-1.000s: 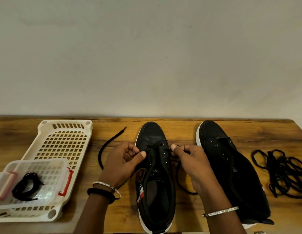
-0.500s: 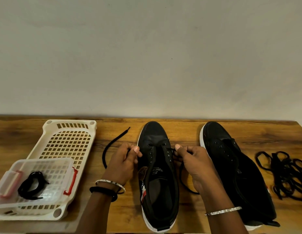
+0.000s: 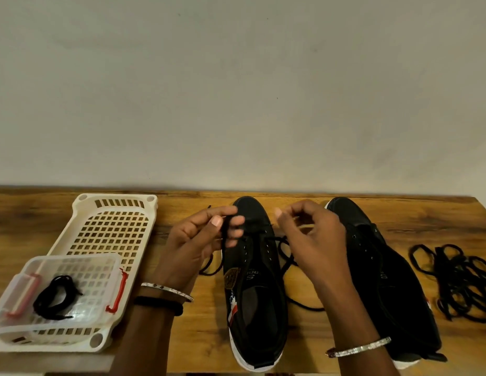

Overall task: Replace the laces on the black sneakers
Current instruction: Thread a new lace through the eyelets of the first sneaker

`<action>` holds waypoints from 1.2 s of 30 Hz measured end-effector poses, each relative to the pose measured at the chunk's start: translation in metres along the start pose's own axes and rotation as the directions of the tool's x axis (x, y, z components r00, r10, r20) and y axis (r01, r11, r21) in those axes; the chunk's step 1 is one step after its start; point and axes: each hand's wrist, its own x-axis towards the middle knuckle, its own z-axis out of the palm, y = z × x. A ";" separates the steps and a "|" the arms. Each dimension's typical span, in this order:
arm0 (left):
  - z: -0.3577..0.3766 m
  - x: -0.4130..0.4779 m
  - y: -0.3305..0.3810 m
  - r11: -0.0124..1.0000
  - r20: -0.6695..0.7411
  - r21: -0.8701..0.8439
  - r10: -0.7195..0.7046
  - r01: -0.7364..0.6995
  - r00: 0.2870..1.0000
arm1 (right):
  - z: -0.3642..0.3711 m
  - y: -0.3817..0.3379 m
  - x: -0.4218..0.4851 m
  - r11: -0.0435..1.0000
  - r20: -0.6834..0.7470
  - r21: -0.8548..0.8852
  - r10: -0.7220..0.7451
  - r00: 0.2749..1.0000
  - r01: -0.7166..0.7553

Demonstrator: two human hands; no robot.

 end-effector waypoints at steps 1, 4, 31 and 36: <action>0.004 0.000 0.002 1.000 0.028 0.002 0.014 -0.014 1.000 | 0.002 -0.010 -0.002 0.998 0.107 0.068 -0.014 0.994 0.007; 0.010 0.000 -0.001 0.989 0.071 0.124 0.070 -0.078 0.995 | 0.020 -0.023 -0.015 0.997 0.401 0.062 0.019 0.916 -0.048; -0.016 0.004 -0.042 0.885 -0.593 0.302 -0.117 0.354 0.797 | -0.094 0.030 0.021 0.081 0.193 0.977 0.057 0.979 -0.198; -0.006 -0.001 -0.032 0.795 -0.554 0.560 0.151 0.232 0.819 | -0.077 0.018 0.018 0.445 0.165 0.859 0.227 0.960 -0.253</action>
